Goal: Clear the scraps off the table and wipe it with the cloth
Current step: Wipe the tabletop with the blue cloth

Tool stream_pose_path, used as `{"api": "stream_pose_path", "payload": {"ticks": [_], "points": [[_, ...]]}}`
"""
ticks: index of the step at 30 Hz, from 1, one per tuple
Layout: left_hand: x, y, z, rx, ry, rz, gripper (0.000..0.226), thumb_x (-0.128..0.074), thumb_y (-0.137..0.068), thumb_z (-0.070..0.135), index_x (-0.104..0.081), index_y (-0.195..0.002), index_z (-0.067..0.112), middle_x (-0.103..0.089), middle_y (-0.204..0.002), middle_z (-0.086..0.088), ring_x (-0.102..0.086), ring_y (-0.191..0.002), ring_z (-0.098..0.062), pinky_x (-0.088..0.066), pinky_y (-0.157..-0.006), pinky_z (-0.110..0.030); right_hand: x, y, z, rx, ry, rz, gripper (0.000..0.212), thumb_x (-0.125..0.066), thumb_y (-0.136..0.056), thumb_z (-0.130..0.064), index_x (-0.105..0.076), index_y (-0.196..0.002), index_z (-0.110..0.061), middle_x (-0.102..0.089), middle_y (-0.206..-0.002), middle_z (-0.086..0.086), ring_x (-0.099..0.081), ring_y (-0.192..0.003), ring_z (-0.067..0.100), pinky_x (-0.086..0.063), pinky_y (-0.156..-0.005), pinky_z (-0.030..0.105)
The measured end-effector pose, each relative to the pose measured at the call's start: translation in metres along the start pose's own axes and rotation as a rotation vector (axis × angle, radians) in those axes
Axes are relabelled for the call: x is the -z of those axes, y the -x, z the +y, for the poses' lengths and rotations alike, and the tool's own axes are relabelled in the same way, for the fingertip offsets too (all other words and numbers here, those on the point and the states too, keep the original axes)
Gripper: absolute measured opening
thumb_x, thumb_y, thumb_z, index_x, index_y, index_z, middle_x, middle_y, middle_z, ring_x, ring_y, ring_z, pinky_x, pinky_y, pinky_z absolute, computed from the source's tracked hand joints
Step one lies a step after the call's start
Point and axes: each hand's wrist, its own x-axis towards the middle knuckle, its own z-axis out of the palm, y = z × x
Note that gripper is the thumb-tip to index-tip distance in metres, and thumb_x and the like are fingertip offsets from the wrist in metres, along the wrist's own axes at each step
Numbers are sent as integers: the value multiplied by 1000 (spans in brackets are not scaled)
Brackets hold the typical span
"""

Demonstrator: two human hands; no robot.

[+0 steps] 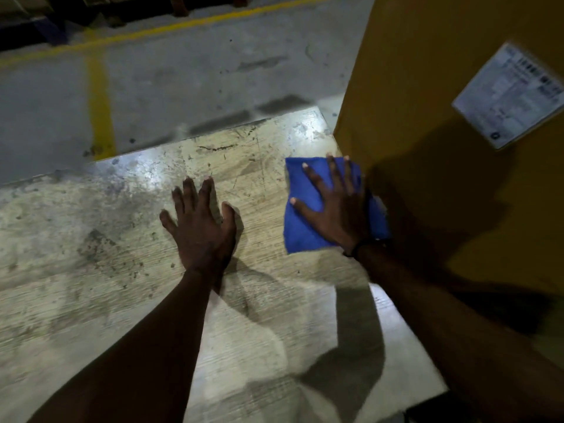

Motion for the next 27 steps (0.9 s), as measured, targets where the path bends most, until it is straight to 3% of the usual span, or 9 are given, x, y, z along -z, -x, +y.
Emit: {"api": "stream_pose_path", "payload": {"ticks": [3,6,9,12,16,22,27], "points": [[1,0,-1,-6,12,-5,63,-40,-103,53,-30,-163,35,-13,-176,0,-6,-163,-25,-2,-126,-65,-3,45,-31,181,-21,-36,80,-42,-91,-84,-23,-161,-50,-12,-175,-3,-3,-162,27,-7,-125,62],[4,-1,-1,-15,27,-12,64,-41,-102,53,-32,-162,34,-14,-176,-2,-6,-163,-26,-2,-126,-66,12,121,-31,271,-43,-77,78,-43,-92,-83,-23,-161,-51,-7,-175,-6,4,-162,22,-9,-126,61],[5,3,-1,-32,29,-34,64,-43,-104,52,-31,-163,30,-13,-176,-3,-4,-163,-28,0,-125,-66,24,177,8,70,20,-65,77,-45,-90,-83,-26,-159,-54,-14,-175,-6,-1,-163,22,-11,-127,61],[5,2,-2,-64,66,-48,63,-46,-103,50,-36,-162,28,-17,-175,-3,-4,-163,-31,2,-125,-67,32,209,34,-179,39,-61,79,-40,-91,-82,-17,-160,-55,-12,-175,-3,-1,-163,25,-11,-127,61],[6,7,-14,-194,89,-82,63,-40,-102,53,-43,-158,25,-27,-172,-5,-14,-161,-30,-4,-124,-69,28,234,23,-290,57,-30,77,-34,-95,-80,-13,-163,-51,-16,-174,3,-8,-161,32,-17,-124,64],[29,85,-86,-339,26,-114,57,-37,-106,51,-40,-158,28,-28,-170,-5,-20,-159,-28,-12,-120,-69,17,279,-62,-266,72,-37,78,-32,-95,-80,-13,-164,-47,-13,-175,5,-5,-162,34,-11,-124,65],[73,140,-186,-231,-14,-90,56,-39,-106,48,-41,-159,29,-28,-171,-6,-20,-160,-31,-11,-121,-68,-8,309,-196,-46,-43,-34,76,-39,-93,-78,-30,-161,-46,-16,-174,4,-4,-162,32,-7,-125,63]]}}
